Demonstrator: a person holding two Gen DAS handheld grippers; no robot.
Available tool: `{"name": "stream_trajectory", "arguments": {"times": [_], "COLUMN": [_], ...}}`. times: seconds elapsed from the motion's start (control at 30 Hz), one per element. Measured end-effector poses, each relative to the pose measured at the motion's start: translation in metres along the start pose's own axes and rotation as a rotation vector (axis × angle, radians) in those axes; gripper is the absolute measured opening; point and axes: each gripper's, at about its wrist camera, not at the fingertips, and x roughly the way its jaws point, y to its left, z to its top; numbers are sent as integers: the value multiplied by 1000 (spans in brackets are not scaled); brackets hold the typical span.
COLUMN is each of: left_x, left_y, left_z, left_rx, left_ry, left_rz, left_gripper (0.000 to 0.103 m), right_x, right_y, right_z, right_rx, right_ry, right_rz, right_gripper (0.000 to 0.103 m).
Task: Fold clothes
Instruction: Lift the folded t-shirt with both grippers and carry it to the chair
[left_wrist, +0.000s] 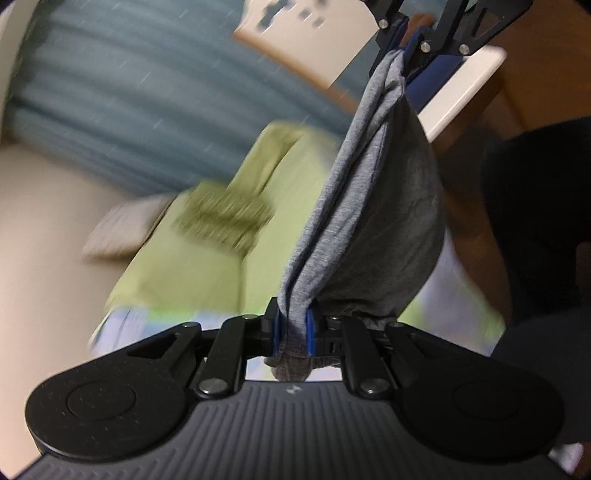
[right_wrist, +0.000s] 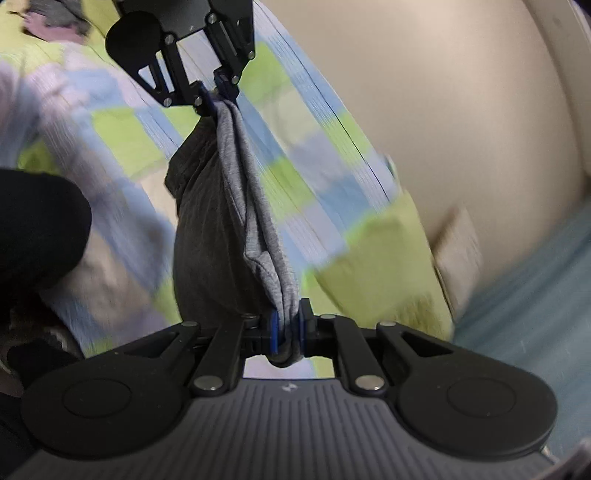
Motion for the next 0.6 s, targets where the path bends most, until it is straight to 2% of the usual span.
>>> {"name": "stream_trajectory", "arguments": {"times": [0.23, 0.4, 0.53, 0.6], "left_x": [96, 183, 246, 273], "left_y": [-3, 9, 42, 58], "left_z": [100, 184, 256, 294], "left_rx": [101, 146, 117, 87], "left_ry": [-188, -314, -438, -505], "left_rz": [-138, -213, -207, -172], "left_gripper": [14, 14, 14, 14], "right_x": [-17, -9, -3, -4], "right_y": [-43, -99, -164, -211], "right_z": [-83, -154, -197, -218], "right_rx": [161, 251, 286, 281], "right_ry": [215, 356, 417, 427], "right_rz": [-98, -187, -292, -403], "right_gripper": [8, 8, 7, 8]}}
